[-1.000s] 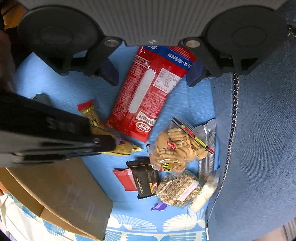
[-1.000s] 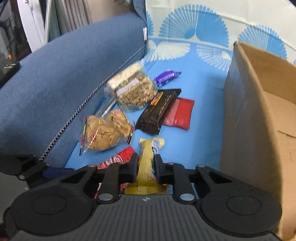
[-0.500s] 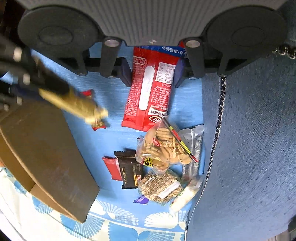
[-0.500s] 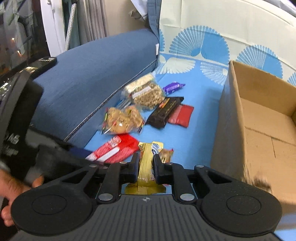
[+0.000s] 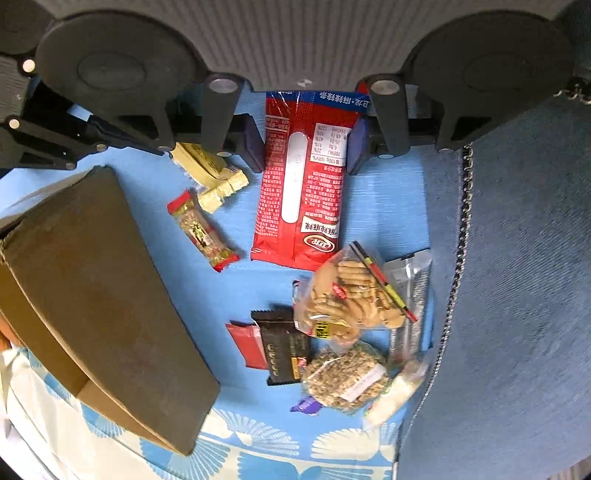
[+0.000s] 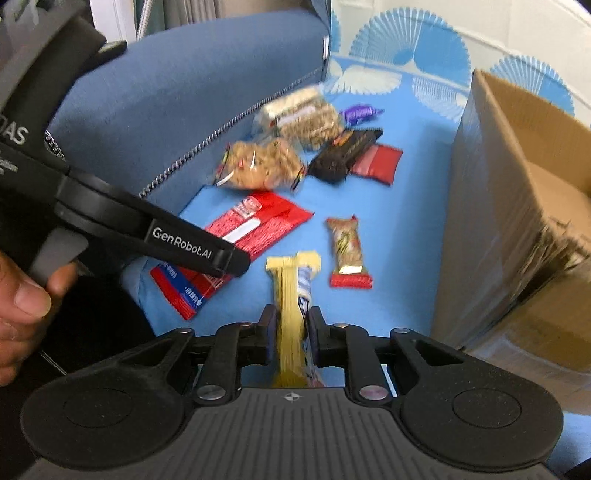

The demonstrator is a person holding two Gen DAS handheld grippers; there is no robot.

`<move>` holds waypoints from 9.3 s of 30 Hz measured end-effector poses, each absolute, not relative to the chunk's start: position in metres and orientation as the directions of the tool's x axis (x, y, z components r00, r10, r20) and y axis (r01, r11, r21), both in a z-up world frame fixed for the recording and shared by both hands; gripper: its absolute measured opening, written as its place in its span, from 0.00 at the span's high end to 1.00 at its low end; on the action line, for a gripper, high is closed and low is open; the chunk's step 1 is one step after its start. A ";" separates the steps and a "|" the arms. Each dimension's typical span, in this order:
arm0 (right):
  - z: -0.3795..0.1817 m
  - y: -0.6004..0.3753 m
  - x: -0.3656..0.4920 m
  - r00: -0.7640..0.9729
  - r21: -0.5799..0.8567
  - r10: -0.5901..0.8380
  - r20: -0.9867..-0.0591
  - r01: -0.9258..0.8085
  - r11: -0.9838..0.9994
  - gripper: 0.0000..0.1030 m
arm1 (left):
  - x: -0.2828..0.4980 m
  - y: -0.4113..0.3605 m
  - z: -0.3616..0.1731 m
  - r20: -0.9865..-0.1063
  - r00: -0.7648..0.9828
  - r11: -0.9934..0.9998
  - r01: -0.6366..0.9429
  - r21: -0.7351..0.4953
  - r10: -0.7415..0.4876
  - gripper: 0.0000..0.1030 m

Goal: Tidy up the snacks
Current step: 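Grasp the red biscuit packet with the left gripper while the right grasps a yellow wafer bar, then lift both held snacks and carry them over the cardboard box, then open both grippers to drop the snacks into the box, then move both tools back to the pile and grasp the red peanut bar with the right gripper, then grasp the clear cookie bag with the left gripper while the right holds the peanut bar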

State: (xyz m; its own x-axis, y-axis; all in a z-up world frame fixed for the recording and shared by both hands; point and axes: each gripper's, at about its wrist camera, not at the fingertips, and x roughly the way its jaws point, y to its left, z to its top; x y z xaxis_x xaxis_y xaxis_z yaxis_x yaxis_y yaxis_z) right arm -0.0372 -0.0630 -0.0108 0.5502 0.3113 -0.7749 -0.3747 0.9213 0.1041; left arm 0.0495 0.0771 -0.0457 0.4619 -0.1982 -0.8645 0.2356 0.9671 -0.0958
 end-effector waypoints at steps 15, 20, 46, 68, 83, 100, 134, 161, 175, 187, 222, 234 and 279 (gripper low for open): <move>-0.021 -0.066 -0.039 0.534 0.070 0.311 -0.786 -0.423 0.903 0.84 | 0.044 0.060 -0.048 -0.859 0.495 0.962 0.271 0.007 -0.134 0.53; -0.010 -0.072 -0.044 0.589 0.066 0.314 -0.744 -0.403 0.913 0.84 | 0.035 0.072 -0.034 -0.799 0.548 0.951 0.296 -0.092 -0.247 0.55; -0.023 -0.077 -0.035 0.554 0.062 0.260 -0.791 -0.350 0.935 0.82 | 0.045 0.054 -0.050 -0.864 0.472 0.942 0.334 -0.008 -0.175 0.48; -0.008 -0.077 -0.044 0.610 0.039 0.264 -0.747 -0.356 0.933 0.84 | 0.042 0.053 -0.046 -0.855 0.489 0.941 0.337 0.002 -0.174 0.56; 0.082 -0.125 -0.079 0.791 0.025 0.341 -0.508 -0.382 0.924 0.85 | 0.003 0.085 -0.002 -0.640 0.655 0.911 0.356 -0.208 -0.402 0.57; 0.064 -0.251 -0.045 0.882 0.282 0.227 -0.413 -0.113 0.953 0.85 | 0.005 0.043 0.041 -0.627 0.678 0.922 0.240 -0.305 -0.384 0.57; 0.053 -0.290 -0.046 0.948 0.310 -0.077 -0.309 0.177 0.934 0.35 | -0.014 -0.055 0.097 -0.405 0.837 0.929 0.351 -0.121 -0.369 0.28; 0.061 -0.204 -0.071 0.922 0.102 0.106 -0.373 -0.073 0.992 0.67 | -0.011 0.092 0.012 -0.460 0.825 0.944 0.295 -0.148 -0.329 0.74; 0.068 -0.097 -0.055 0.810 0.095 0.394 -0.434 -0.394 0.914 0.67 | -0.007 0.113 0.013 -0.469 0.832 0.951 0.212 -0.223 -0.296 0.74; -0.004 -0.052 -0.006 0.775 -0.034 0.207 -0.596 -0.283 0.959 0.65 | 0.005 0.108 0.008 -0.509 0.844 0.983 0.106 -0.151 -0.169 0.64; -0.026 -0.071 0.006 0.724 0.021 0.186 -0.664 -0.231 0.973 0.82 | 0.059 0.078 -0.024 -0.620 0.783 0.998 0.060 -0.007 -0.051 0.57; -0.015 -0.079 -0.030 0.674 0.076 0.253 -0.695 -0.280 0.957 0.81 | 0.034 0.085 -0.016 -0.734 0.658 0.985 0.112 -0.128 -0.171 0.56; -0.031 -0.077 -0.026 0.626 0.093 0.271 -0.731 -0.303 0.949 0.79 | 0.063 0.067 -0.043 -0.744 0.662 0.995 0.056 -0.079 -0.097 0.48</move>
State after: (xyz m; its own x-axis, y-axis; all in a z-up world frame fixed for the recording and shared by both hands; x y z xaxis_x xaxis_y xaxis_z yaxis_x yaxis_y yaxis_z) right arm -0.0261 -0.0772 -0.0308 0.6261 0.2714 -0.7310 -0.3027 0.9485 0.0929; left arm 0.0631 0.0671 -0.0425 0.6616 -0.0968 -0.7436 0.0564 0.9953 -0.0793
